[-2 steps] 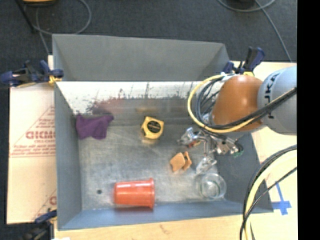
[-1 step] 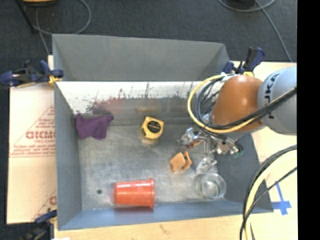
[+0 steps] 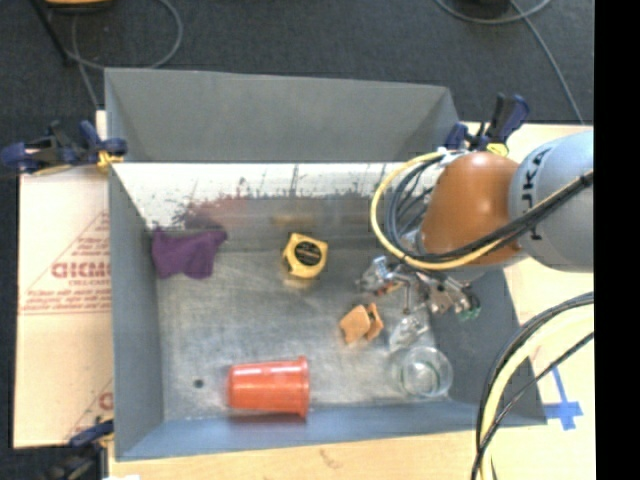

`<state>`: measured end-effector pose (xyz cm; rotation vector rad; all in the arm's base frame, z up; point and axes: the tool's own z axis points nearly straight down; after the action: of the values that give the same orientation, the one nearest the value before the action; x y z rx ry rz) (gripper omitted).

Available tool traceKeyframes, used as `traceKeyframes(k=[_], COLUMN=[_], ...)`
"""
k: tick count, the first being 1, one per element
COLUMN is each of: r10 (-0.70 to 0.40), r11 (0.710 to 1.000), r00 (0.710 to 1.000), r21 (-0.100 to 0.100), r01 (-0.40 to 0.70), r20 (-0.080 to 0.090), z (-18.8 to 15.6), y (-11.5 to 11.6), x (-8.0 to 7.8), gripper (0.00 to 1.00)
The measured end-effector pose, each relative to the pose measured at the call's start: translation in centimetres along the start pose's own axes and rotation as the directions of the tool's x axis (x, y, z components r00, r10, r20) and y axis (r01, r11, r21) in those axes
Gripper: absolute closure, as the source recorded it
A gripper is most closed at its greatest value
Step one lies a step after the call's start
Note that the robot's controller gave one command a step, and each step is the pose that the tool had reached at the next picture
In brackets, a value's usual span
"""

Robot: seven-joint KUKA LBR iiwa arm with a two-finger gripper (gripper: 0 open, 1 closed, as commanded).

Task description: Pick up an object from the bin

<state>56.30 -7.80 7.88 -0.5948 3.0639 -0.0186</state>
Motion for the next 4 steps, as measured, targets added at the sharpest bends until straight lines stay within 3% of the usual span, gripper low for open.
traceKeyframes(k=[1, 2, 3, 4], r10=[0.365, 0.366, 0.365, 0.411], r11=[0.931, 0.931, 0.931, 0.912], r00=[0.930, 0.930, 0.931, 0.912], r21=[-0.005, -0.003, -0.003, 0.003], r01=[-0.365, -0.366, -0.365, -0.411], r20=[-0.033, 0.012, 0.011, -0.001], z=[-0.1, -0.1, -0.1, 0.0], y=[1.2, 1.0, 1.1, 1.8], x=[-0.9, -1.7, -1.7, -2.3], gripper=[1.00, 0.00, 0.00, 0.00])
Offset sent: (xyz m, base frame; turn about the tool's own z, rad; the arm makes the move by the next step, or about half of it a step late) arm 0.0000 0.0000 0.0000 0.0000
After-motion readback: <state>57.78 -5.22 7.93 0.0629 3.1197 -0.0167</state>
